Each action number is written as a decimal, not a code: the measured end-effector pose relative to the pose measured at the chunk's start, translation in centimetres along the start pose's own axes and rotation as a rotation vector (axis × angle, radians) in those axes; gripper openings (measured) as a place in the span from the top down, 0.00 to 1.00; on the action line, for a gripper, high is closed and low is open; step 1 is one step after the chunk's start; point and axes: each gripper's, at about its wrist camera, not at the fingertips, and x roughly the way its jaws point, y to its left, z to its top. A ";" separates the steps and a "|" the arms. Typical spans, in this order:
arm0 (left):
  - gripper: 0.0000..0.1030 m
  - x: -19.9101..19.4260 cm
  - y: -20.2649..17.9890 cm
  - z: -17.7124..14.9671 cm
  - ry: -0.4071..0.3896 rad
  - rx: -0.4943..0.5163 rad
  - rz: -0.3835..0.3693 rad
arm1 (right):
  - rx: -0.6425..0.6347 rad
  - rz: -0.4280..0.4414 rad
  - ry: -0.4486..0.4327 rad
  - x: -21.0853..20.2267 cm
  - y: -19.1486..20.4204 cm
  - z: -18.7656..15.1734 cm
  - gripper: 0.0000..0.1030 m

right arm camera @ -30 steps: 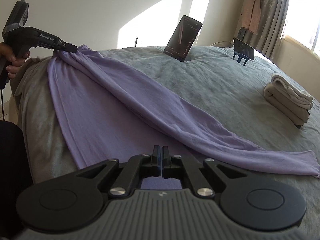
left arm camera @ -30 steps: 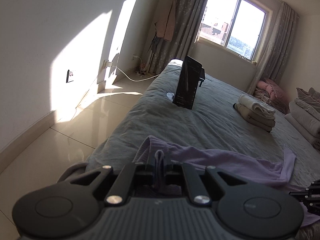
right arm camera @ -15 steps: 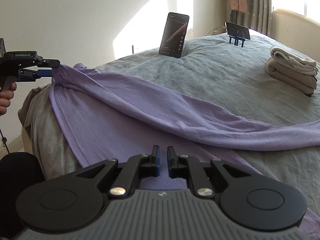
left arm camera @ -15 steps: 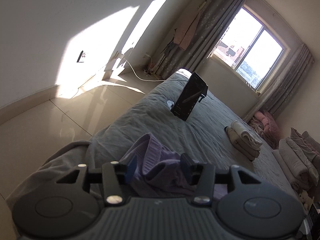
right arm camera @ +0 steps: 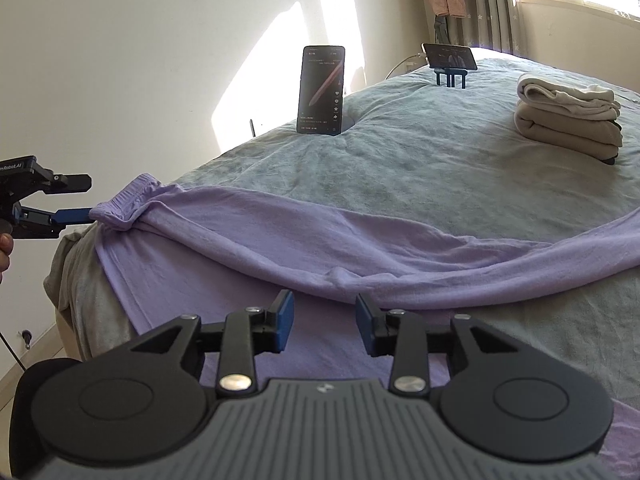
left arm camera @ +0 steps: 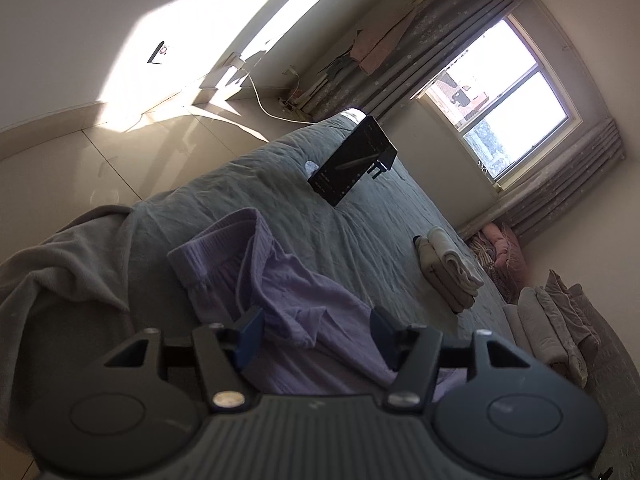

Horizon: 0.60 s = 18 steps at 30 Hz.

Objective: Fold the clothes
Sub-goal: 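Lift the waistband with the left gripper and fold it over the garment body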

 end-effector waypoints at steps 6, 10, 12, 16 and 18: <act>0.37 -0.3 -0.7 -0.3 -0.022 -0.064 -0.006 | -0.119 0.048 0.014 1.8 1.7 1.6 0.62; 0.36 -0.3 -0.6 -0.4 -0.024 -0.068 0.037 | -0.181 0.082 0.027 3.4 2.6 2.1 0.62; 0.36 -0.1 -0.2 -0.5 -0.014 -0.084 0.059 | -0.200 0.102 0.040 4.1 2.9 2.1 0.62; 0.37 0.5 -0.1 -0.8 -0.016 -0.107 0.055 | -0.266 0.120 0.066 5.2 3.7 1.6 0.62; 0.39 0.9 0.0 -0.7 -0.028 -0.113 0.085 | -0.295 0.117 0.082 5.4 4.0 1.3 0.67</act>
